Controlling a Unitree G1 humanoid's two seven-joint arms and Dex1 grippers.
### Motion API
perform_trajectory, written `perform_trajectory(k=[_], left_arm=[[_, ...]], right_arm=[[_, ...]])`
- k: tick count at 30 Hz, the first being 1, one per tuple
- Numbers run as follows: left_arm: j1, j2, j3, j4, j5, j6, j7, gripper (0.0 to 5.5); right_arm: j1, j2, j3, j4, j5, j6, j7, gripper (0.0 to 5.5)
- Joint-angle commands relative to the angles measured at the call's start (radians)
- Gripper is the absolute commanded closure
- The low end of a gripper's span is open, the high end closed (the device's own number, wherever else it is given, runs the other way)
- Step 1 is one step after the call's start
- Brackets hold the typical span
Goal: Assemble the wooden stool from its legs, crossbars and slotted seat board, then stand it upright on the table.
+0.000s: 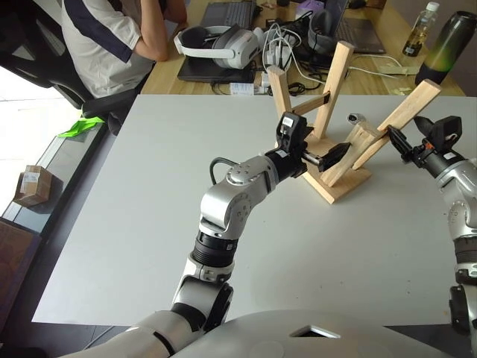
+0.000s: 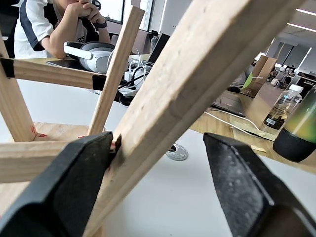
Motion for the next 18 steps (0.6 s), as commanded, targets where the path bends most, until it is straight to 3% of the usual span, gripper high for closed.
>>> perform_trajectory(k=[1, 8, 12, 18], left_arm=[[-0.014, 0.001, -0.009, 0.017, 0.013, -0.03, 0.006, 0.34], [-0.012, -0.01, -0.012, 0.042, 0.024, -0.064, 0.018, 0.34], [-0.018, -0.01, -0.017, 0.056, 0.028, -0.085, 0.024, 0.34], [-0.019, -0.011, -0.019, 0.057, 0.027, -0.097, 0.026, 0.34]], right_arm=[[-0.12, 0.041, -0.065, -0.076, 0.084, 0.155, -0.031, 2.08], [-0.417, 0.063, -0.122, -0.11, 0.112, 0.233, -0.062, 2.08], [-0.794, 0.05, -0.129, 0.164, 0.03, 0.164, -0.113, 2.08], [-1.197, 0.074, -0.102, 0.621, -0.123, 0.049, -0.208, 2.08]])
